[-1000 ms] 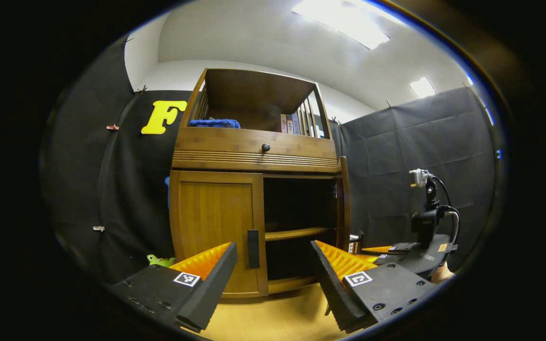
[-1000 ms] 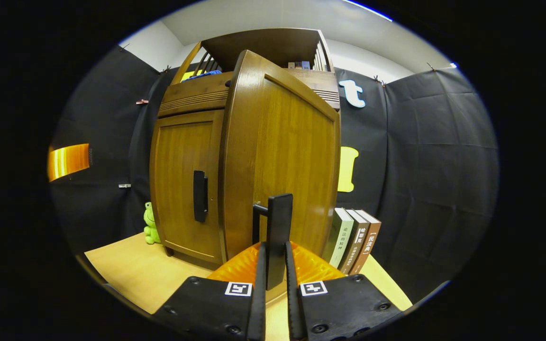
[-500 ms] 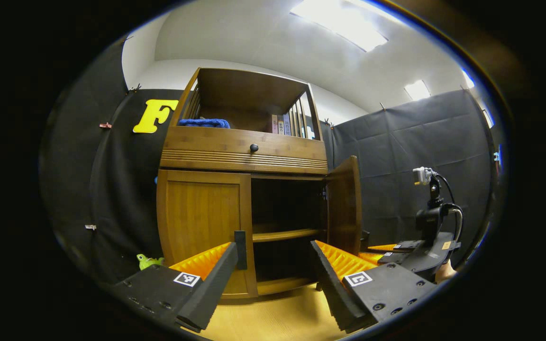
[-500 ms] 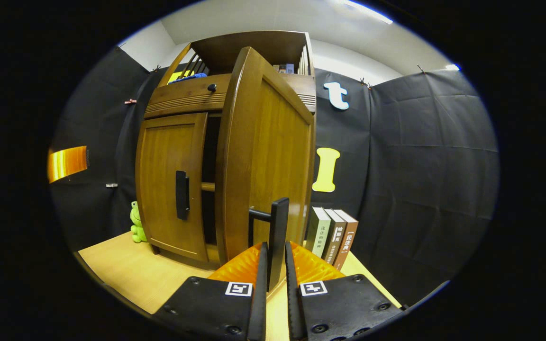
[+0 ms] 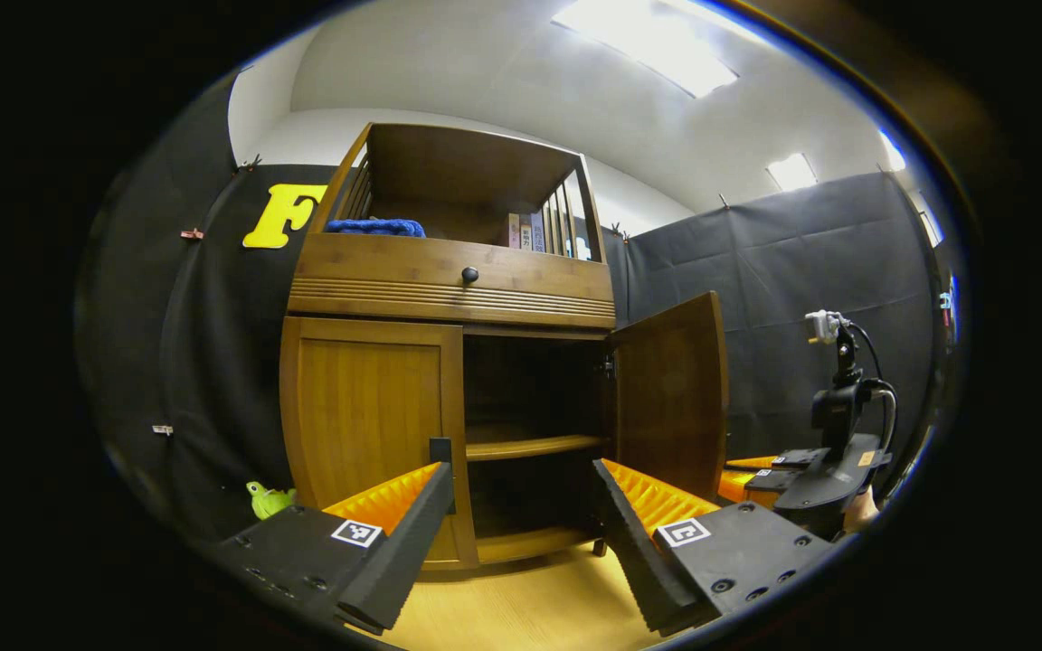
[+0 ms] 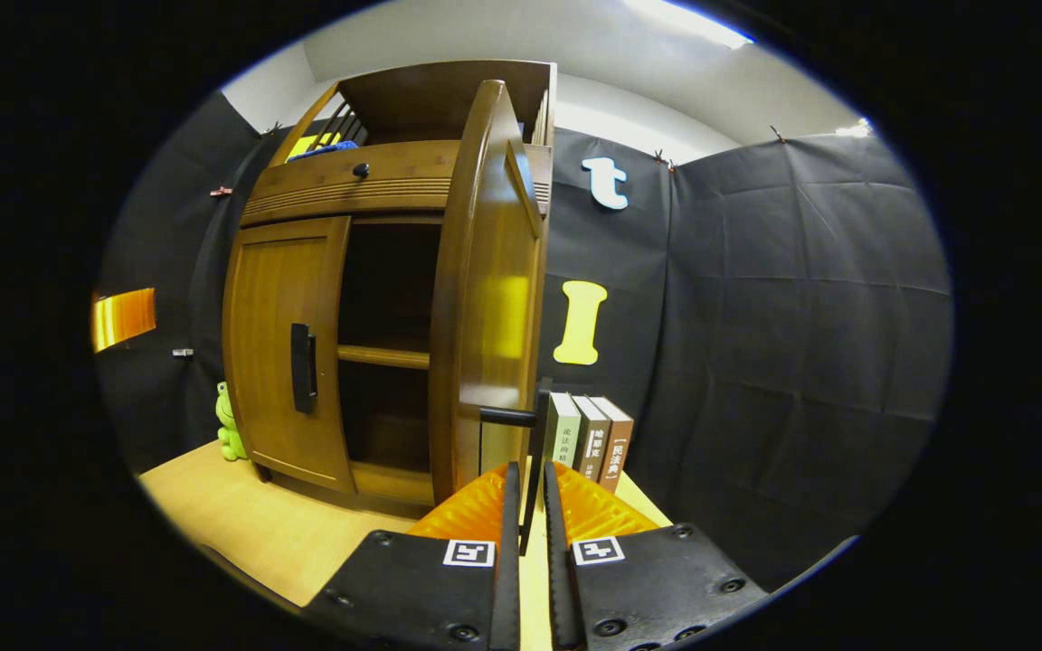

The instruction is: Open the right door of the double-door shoe cabinet with the right hand, and open the left door with the left hand.

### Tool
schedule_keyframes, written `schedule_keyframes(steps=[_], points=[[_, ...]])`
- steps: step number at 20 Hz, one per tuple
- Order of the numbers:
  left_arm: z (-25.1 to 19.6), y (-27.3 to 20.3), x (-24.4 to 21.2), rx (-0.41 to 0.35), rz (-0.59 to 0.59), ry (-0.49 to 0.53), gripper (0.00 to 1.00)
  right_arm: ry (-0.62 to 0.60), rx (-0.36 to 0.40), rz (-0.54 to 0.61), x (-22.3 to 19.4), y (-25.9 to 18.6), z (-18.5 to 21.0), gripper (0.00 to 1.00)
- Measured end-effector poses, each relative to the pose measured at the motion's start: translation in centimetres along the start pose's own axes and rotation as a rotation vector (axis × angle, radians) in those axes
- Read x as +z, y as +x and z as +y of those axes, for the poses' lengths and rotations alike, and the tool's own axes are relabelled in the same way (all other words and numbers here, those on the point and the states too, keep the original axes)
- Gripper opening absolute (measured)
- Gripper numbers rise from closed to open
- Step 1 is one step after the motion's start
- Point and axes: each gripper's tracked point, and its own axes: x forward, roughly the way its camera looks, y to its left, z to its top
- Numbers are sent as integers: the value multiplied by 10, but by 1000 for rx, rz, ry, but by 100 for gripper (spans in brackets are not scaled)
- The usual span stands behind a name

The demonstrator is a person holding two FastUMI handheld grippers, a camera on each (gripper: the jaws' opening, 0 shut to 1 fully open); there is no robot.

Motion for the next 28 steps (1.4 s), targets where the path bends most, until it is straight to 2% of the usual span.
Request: schedule_keyframes(steps=[1, 2, 4, 5, 6, 7, 9, 11, 12, 14, 15, 21, 22, 26, 28], points=[[-1, 3, -2, -2, 5, -1, 95, 0, -15, -1, 0, -2, -7, 17], [-2, 5, -3, -4, 8, -1, 95, -1, -30, -3, 1, -3, -13, 7], [-6, 9, -6, -12, 13, -4, 95, 4, -53, -9, 3, -7, -23, 7], [-8, 12, -8, -17, 16, -4, 95, 5, -65, -11, 2, -7, -27, 17], [-10, 15, -8, -23, 17, -4, 95, 1, -79, -13, 1, -7, -31, 17], [-12, 16, -9, -28, 18, -5, 95, -9, -98, -18, 1, -9, -38, 7], [-15, 20, -10, -39, 19, -8, 95, -39, -148, -37, 6, -16, -51, 7], [-16, 24, -14, -44, 23, -12, 95, -43, -177, -72, 18, -25, -61, 27], [-15, 26, -15, -42, 27, -14, 95, -21, -158, -82, 24, -30, -56, 7], [-13, 30, -18, -37, 33, -19, 95, -4, -143, -100, 30, -36, -52, 26], [-14, 31, -19, -35, 35, -23, 94, -7, -130, -107, 33, -38, -49, 16], [-2, 38, -29, 7, 44, -18, 94, 10, -2, -156, 53, -48, 1, 18], [4, 41, -30, 21, 43, -16, 94, 15, 17, -168, 58, -53, 7, 24], [32, 64, -41, 86, 51, -24, 95, 25, 97, -184, 63, -59, 32, 95], [41, 76, -48, 108, 50, -29, 95, 22, 135, -190, 66, -60, 43, 96]])
